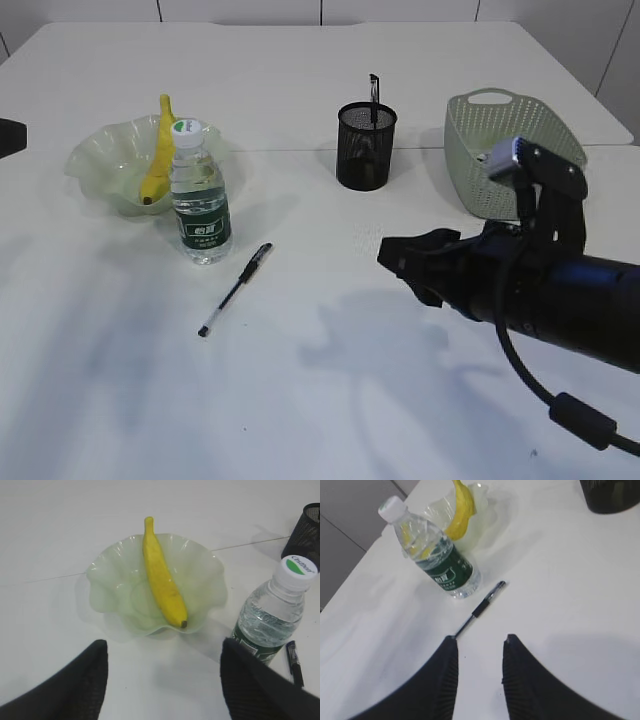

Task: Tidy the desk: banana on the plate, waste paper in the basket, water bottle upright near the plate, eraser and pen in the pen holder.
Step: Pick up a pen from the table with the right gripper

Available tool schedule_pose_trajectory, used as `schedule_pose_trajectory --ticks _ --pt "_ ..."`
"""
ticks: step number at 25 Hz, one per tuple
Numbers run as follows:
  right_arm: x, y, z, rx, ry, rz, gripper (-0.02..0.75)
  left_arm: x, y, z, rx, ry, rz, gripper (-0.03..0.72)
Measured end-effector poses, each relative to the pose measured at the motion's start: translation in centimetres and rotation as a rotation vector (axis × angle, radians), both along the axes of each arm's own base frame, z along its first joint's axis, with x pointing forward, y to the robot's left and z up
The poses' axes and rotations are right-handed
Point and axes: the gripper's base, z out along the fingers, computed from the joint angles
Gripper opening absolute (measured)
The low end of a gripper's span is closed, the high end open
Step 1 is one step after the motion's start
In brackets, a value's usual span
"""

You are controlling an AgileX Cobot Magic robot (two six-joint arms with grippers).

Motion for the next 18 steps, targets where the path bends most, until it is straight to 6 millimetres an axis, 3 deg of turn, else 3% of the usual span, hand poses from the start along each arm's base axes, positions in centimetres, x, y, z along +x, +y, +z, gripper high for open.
schedule_pose_trajectory --ticks 6,18 --pt "0.2 0.4 -1.4 0.036 0.086 0.003 0.232 0.0 0.0 0.0 0.012 0.000 -0.011 0.496" --pt "2.0 1.0 0.2 0.009 0.093 -0.025 0.232 0.0 -0.2 0.0 0.007 -0.002 -0.024 0.496"
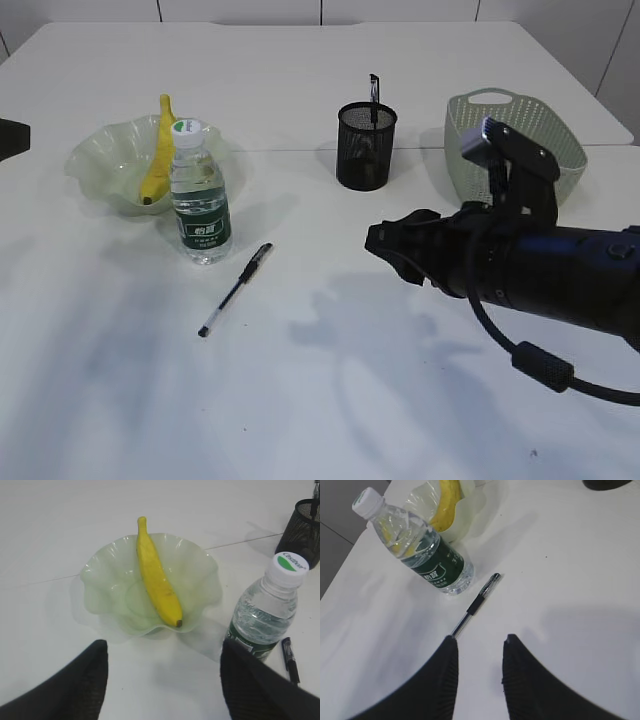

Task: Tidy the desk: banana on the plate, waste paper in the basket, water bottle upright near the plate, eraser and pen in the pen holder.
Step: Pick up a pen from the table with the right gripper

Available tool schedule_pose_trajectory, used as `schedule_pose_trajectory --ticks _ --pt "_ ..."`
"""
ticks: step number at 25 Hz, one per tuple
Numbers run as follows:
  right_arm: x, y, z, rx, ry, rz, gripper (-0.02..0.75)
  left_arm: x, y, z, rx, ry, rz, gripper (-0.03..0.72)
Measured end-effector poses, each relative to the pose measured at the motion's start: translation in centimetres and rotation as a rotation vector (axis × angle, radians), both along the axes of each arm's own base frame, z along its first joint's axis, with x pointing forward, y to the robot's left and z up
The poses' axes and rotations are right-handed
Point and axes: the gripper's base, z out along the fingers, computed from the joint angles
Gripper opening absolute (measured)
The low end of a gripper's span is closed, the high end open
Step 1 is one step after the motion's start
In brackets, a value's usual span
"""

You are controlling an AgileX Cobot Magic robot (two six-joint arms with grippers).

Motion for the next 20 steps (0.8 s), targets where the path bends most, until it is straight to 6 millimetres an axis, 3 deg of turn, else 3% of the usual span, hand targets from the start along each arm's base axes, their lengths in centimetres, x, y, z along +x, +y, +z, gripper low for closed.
schedule_pose_trajectory --ticks 9,17,20 --pt "0.3 0.0 0.0 -0.001 0.022 -0.027 0.232 0.0 -0.2 0.0 -0.009 -0.003 -0.016 0.496" --pt "1.7 0.6 -3.0 -0.022 0.116 -0.049 0.232 0.0 -0.2 0.0 -0.010 -0.003 -0.018 0.496" --pt "2.4 1.0 -3.0 -0.009 0.114 -0.055 0.232 0.0 -0.2 0.0 -0.010 -0.003 -0.018 0.496"
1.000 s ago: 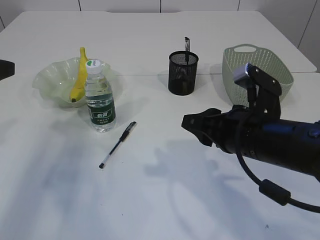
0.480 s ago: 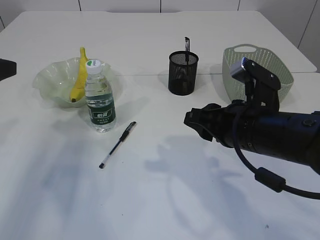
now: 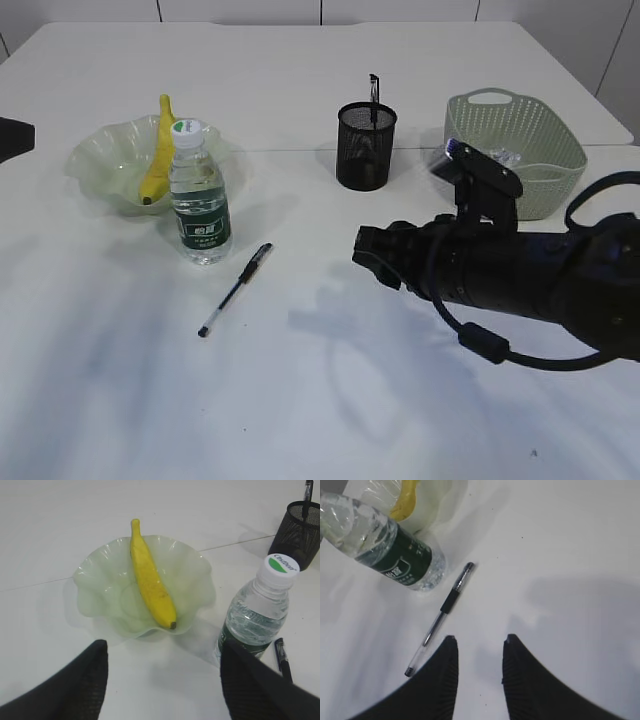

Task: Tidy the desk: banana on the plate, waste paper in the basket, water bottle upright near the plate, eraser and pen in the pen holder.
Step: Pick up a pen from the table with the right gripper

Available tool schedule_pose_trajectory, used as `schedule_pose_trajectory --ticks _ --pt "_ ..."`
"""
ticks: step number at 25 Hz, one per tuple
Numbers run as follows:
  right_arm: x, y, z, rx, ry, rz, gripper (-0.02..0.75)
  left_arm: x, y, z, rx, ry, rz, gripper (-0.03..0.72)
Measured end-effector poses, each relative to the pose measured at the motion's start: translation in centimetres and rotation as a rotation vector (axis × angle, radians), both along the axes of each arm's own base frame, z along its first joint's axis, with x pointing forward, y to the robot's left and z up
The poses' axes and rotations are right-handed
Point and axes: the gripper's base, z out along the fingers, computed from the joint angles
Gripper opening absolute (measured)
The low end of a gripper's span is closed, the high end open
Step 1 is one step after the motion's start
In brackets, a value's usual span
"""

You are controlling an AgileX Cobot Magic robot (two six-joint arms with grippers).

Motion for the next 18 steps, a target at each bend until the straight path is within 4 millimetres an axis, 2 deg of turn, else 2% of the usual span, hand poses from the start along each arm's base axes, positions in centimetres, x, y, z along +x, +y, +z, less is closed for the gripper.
schedule_pose_trajectory --ticks 6,14,18 --pt "1.6 0.9 0.6 0.018 -0.031 -0.001 0.232 0.0 0.0 0.0 0.003 0.000 -0.002 0.496" --pt "2.9 1.5 -1.3 0.033 0.025 -0.026 0.232 0.0 0.0 0.0 0.005 0.001 0.001 0.496" --pt "3.2 1.6 -1.5 0.060 0.047 -0.047 0.232 0.0 0.1 0.0 0.007 0.001 0.005 0.496"
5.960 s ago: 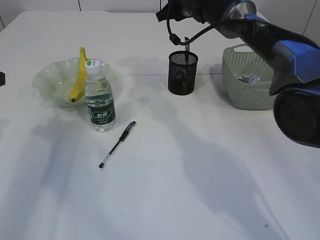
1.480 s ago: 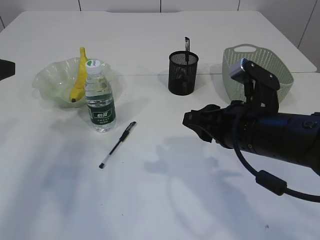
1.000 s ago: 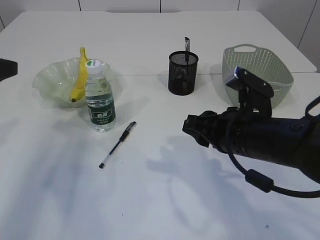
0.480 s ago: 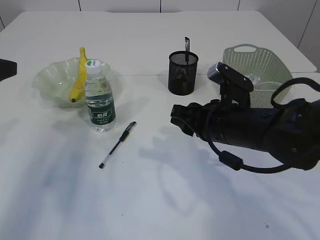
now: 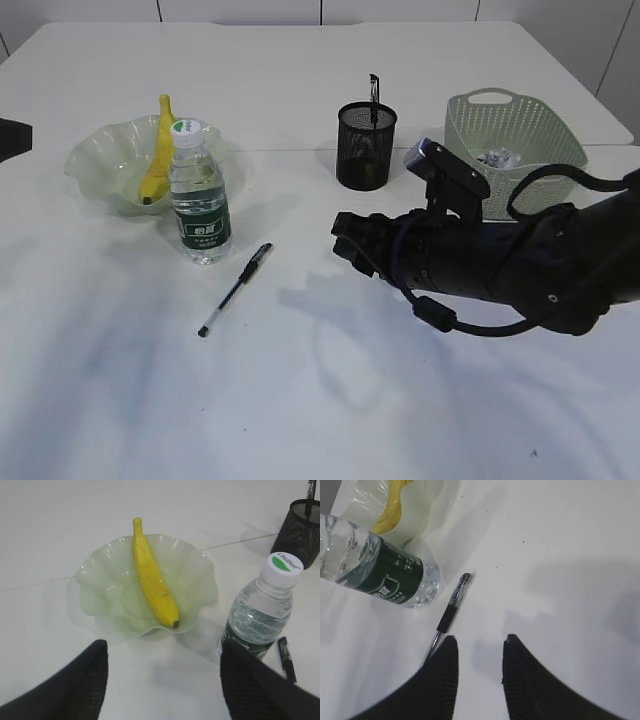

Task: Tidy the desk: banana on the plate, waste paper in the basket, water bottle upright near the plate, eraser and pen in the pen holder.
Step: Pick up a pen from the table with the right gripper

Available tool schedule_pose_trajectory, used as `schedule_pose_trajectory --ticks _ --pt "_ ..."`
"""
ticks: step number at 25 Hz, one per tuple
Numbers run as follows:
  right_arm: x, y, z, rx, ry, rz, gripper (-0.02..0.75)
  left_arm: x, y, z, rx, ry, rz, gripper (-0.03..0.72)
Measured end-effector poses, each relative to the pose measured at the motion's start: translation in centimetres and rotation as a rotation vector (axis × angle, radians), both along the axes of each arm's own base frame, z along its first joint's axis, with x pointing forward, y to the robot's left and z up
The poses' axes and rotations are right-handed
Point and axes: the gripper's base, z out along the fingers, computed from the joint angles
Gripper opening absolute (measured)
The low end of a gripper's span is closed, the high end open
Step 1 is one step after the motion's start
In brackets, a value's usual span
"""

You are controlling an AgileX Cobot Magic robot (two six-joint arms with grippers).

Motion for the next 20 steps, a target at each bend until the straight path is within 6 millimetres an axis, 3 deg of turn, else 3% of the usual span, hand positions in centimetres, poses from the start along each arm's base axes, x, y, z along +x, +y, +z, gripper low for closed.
schedule_pose_trajectory --ticks 9,16,20 --pt "1.7 0.9 1.6 0.045 -0.054 -0.009 0.232 0.0 0.0 0.0 0.003 0.000 0.001 0.496" --pt "2.9 1.7 -0.4 0.108 0.032 -0.049 0.232 0.0 0.0 0.0 0.004 0.000 0.002 0.496" --pt "3.4 2.1 -0.4 0.183 0.077 -0.094 0.232 0.0 0.0 0.0 0.006 0.000 0.001 0.496"
